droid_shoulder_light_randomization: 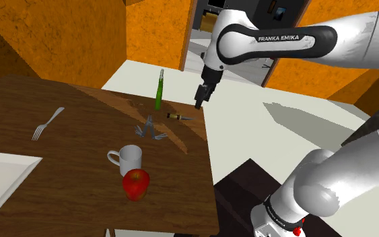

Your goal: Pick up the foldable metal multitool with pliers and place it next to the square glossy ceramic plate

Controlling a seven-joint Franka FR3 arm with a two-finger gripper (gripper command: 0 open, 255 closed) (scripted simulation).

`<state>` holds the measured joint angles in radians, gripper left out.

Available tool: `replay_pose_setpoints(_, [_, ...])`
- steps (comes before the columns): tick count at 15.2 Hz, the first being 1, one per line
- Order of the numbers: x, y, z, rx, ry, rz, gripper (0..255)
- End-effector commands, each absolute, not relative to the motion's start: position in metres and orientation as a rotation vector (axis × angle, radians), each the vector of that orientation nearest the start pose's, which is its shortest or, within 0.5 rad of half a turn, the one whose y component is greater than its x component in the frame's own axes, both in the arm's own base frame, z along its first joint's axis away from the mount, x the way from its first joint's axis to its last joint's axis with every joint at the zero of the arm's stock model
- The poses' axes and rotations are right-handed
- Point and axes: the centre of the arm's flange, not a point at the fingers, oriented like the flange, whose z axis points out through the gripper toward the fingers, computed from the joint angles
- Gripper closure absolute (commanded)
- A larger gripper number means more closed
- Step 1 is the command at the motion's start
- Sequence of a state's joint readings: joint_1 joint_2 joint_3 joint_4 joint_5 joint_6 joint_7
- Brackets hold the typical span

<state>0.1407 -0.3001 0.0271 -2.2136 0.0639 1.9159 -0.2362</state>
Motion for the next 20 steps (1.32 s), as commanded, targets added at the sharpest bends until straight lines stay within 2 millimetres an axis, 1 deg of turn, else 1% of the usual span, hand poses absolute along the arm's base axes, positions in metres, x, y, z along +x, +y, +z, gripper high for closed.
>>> replay_pose_setpoints(1, [0.476,0.098,0.488,-3.026,-0.649,0.003,0])
replay_pose_setpoints(10, [0.552,0.183,0.438,-2.98,-0.92,0.047,0])
replay_pose_setpoints(18, [0.605,0.267,0.39,-2.918,-1.158,0.087,0])
replay_pose_setpoints(19, [0.606,0.268,0.389,-2.917,-1.161,0.087,0])
replay_pose_setpoints(20, [0.605,0.268,0.384,-2.917,-1.161,0.087,0])
